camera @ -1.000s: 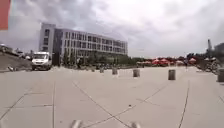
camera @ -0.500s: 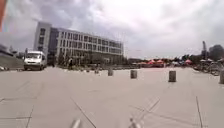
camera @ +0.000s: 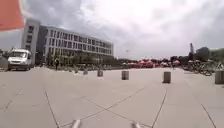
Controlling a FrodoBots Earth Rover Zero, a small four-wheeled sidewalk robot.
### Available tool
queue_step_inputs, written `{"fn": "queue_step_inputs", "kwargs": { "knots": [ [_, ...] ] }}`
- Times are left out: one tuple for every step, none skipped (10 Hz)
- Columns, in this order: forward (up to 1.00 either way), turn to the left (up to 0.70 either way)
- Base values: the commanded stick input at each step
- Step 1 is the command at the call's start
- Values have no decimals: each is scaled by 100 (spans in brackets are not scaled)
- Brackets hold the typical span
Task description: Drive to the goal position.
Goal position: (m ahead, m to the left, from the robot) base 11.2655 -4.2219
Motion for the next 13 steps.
{"fn": "queue_step_inputs", "kwargs": {
  "knots": [
    [85, -16],
    [85, -29],
    [85, -34],
    [85, -20],
    [85, 0],
    [85, 0],
    [85, 0],
    [85, 0],
    [85, 0],
    [85, 0],
    [85, 0],
    [85, -10],
    [85, -23]
  ]
}}
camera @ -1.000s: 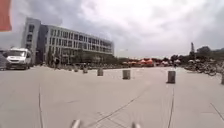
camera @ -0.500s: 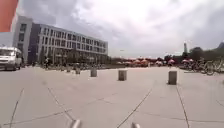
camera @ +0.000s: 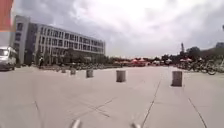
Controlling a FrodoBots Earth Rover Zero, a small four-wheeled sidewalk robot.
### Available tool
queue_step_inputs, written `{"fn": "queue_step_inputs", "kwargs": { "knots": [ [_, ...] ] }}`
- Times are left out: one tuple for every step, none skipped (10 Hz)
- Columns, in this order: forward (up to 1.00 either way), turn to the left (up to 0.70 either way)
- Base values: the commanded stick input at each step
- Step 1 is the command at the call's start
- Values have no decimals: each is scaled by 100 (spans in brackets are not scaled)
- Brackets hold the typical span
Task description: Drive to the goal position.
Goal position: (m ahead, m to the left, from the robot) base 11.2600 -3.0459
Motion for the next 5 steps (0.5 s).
{"fn": "queue_step_inputs", "kwargs": {
  "knots": [
    [85, -31],
    [85, -32],
    [85, -32],
    [85, -32],
    [85, -32]
  ]
}}
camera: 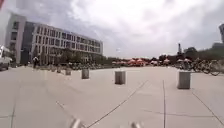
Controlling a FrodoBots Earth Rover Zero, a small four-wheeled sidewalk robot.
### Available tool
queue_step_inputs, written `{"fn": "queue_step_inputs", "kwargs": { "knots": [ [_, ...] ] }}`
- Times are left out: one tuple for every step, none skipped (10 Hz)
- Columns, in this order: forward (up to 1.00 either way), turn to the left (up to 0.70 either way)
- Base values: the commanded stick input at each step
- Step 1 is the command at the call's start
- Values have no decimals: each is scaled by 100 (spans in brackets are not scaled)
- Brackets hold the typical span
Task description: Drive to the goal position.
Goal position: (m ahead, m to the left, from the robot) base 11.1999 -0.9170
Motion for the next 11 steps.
{"fn": "queue_step_inputs", "kwargs": {
  "knots": [
    [85, -32],
    [85, -32],
    [85, -32],
    [85, -32],
    [85, 0],
    [85, 0],
    [85, 0],
    [85, 0],
    [85, 0],
    [85, 0],
    [85, 0]
  ]
}}
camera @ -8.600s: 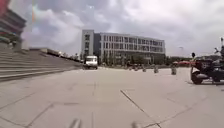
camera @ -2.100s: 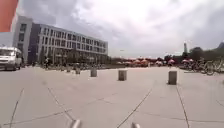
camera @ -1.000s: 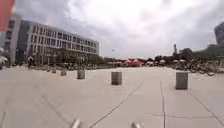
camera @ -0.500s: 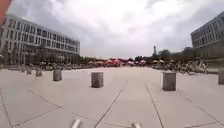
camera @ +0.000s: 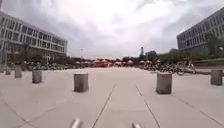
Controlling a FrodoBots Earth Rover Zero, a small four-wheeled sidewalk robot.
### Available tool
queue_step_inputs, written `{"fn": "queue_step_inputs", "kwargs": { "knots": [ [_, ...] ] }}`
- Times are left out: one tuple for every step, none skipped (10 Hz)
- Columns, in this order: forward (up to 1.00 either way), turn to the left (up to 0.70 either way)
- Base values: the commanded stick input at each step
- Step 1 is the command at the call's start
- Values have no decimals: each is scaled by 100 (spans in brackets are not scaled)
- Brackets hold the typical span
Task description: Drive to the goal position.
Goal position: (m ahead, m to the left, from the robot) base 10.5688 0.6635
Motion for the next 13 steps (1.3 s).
{"fn": "queue_step_inputs", "kwargs": {
  "knots": [
    [85, 0],
    [85, 0],
    [85, 0],
    [85, 0],
    [85, 0],
    [85, 0],
    [85, 0],
    [85, 0],
    [85, 0],
    [85, 0],
    [85, 0],
    [85, 0],
    [85, 0]
  ]
}}
